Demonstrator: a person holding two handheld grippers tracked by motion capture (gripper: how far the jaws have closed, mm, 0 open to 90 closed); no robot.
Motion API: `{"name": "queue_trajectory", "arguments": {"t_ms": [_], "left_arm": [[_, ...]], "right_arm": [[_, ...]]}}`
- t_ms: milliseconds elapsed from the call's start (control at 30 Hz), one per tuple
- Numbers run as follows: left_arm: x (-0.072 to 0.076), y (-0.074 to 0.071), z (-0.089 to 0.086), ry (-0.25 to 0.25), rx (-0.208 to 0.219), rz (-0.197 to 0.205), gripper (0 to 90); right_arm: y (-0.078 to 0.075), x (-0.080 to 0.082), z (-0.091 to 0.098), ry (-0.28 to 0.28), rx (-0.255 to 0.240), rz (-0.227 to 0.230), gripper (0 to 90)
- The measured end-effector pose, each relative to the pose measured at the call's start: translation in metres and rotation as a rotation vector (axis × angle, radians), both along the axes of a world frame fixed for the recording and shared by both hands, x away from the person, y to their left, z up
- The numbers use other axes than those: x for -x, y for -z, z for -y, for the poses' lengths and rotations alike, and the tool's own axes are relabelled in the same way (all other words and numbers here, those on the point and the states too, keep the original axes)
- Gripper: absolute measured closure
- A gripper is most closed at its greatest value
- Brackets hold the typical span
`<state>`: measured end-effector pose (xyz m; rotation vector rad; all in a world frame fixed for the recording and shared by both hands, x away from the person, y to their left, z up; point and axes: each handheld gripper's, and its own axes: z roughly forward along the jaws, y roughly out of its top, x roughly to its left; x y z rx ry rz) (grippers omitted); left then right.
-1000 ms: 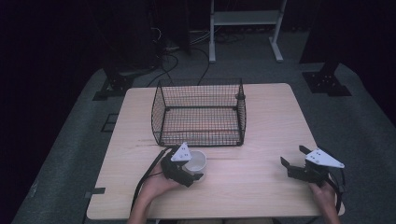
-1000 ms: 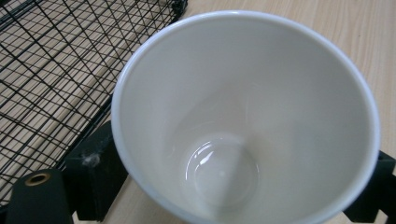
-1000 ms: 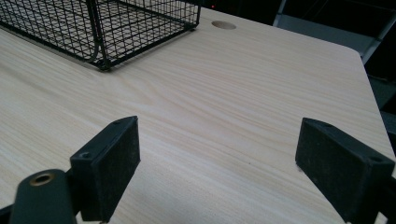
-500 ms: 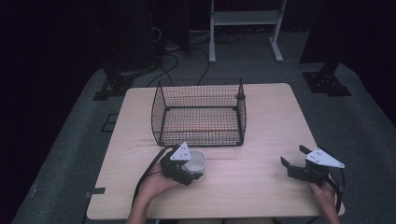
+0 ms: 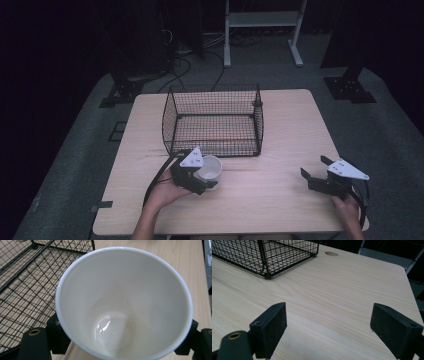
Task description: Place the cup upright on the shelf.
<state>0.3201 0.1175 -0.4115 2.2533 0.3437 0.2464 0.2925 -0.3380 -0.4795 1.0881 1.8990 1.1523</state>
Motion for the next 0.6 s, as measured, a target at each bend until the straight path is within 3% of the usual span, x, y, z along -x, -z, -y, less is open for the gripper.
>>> {"name": "queue_trajectory", "arguments": {"t_ms": [600], "left_arm": [[-0.008, -0.025, 0.009, 0.058, 0.010, 0.031, 21.3]], "right_arm": [[0.000, 0.000, 0.001, -0.003, -0.004, 0.001, 13.1]]}}
